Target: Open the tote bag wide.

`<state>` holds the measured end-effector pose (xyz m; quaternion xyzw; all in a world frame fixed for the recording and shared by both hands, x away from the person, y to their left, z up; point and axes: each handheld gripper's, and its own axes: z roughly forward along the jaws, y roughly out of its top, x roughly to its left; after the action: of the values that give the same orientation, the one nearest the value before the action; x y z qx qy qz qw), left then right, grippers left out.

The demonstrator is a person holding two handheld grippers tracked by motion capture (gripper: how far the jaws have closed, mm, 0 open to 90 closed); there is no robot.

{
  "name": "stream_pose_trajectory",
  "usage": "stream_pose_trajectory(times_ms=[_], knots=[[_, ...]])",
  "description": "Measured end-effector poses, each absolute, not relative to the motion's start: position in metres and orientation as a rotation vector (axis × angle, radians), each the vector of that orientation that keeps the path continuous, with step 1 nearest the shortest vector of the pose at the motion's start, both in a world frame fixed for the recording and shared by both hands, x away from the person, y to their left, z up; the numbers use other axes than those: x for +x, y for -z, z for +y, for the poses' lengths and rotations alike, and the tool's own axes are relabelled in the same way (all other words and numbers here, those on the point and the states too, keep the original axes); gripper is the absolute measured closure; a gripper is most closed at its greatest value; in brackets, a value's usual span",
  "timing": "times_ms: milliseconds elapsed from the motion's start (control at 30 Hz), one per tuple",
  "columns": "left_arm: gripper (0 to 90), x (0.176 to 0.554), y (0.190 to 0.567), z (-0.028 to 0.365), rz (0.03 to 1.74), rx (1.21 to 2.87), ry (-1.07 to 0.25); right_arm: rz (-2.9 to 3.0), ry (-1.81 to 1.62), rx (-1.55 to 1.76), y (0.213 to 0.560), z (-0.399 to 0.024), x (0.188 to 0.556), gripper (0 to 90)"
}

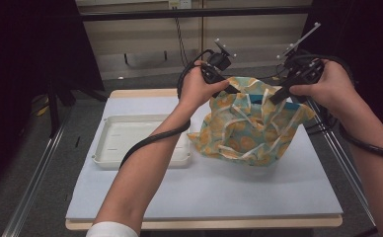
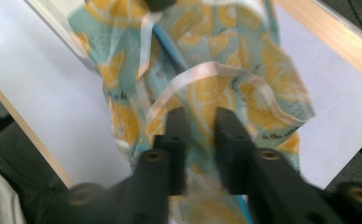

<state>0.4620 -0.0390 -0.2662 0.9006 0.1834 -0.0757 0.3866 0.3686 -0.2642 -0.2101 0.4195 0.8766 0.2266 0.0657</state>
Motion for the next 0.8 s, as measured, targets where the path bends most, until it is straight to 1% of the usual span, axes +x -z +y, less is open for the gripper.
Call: stream_pose_trajectory(times_ms=[67, 267, 567, 800], knots=[[89.8, 0.462, 0.266, -0.039, 0.466, 2.295, 0.192, 2.619, -0.722, 1.288, 0.204, -0.267, 0.37, 84.4], [89.8, 0.461, 0.266, -0.039, 0.468, 2.295, 0.186, 2.534, -0.771, 1.3, 0.196, -0.271, 0.38, 86.9], [89.8, 0.462, 0.267, -0.039, 0.455, 2.296, 0.187, 2.473, -0.76, 1.353, 0.205, -0.275, 0.4, 89.1], [89.7, 0.464, 0.269, -0.037, 0.447, 2.29, 0.2, 2.529, -0.714, 1.37, 0.226, -0.271, 0.409, 89.2]])
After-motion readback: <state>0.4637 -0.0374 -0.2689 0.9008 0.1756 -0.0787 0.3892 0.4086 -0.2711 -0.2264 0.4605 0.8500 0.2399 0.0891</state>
